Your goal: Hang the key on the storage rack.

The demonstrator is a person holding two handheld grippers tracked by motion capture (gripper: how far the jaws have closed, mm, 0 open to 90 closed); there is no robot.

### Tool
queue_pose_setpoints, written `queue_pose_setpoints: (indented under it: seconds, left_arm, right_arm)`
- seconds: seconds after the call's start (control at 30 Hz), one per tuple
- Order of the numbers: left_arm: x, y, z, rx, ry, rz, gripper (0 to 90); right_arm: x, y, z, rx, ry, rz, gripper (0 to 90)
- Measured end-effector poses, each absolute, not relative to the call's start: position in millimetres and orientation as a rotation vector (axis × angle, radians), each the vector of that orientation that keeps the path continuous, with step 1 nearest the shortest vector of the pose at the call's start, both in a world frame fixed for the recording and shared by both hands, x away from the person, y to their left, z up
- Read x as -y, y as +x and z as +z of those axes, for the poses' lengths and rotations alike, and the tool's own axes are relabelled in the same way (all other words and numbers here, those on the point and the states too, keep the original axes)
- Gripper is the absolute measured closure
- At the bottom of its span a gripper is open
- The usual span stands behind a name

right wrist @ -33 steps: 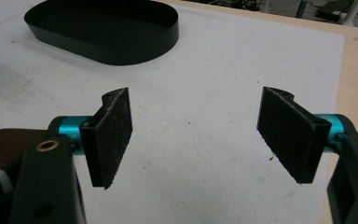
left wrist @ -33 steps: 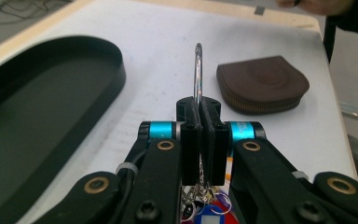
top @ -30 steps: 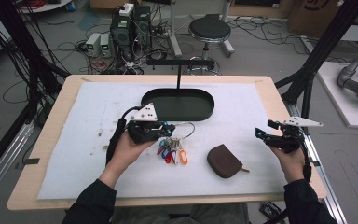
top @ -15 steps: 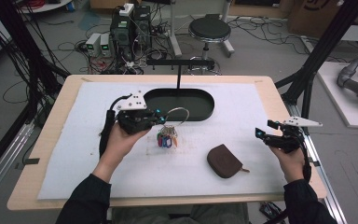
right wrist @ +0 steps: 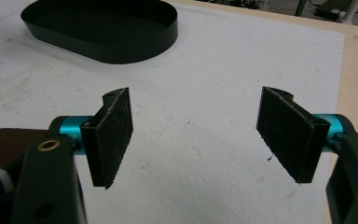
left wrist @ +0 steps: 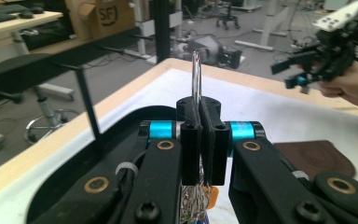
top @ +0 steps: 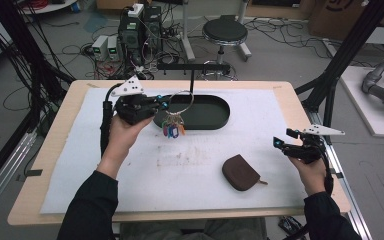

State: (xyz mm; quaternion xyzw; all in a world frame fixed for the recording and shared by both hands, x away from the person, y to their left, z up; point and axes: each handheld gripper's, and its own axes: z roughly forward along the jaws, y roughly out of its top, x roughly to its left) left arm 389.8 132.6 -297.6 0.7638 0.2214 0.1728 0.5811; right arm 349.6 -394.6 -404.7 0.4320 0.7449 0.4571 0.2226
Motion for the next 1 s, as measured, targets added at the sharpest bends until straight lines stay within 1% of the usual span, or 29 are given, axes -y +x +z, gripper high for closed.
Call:
queue_pose_setpoints:
  seconds: [0.23, 0.53, 0.63, 1.0]
  left_arm:
    - [-143.2, 411.0, -291.3, -0.588, 1.757, 0.445, 86.8]
    - [-146.5, 430.9, -283.2, -0.629, 1.73, 0.492, 86.8]
    - [-147.7, 438.8, -283.8, -0.652, 1.717, 0.493, 86.8]
    - [-151.1, 467.0, -295.8, -0.733, 1.75, 0.491, 87.0]
  right_arm:
    - [395.3, 349.7, -404.7, -2.055, 1.2, 1.264, 27.3]
    - [394.7, 349.6, -404.7, -2.051, 1.201, 1.268, 27.4]
    - [395.0, 349.5, -404.4, -2.049, 1.202, 1.271, 27.3]
    - [394.7, 351.6, -405.9, -2.058, 1.21, 1.271, 27.4]
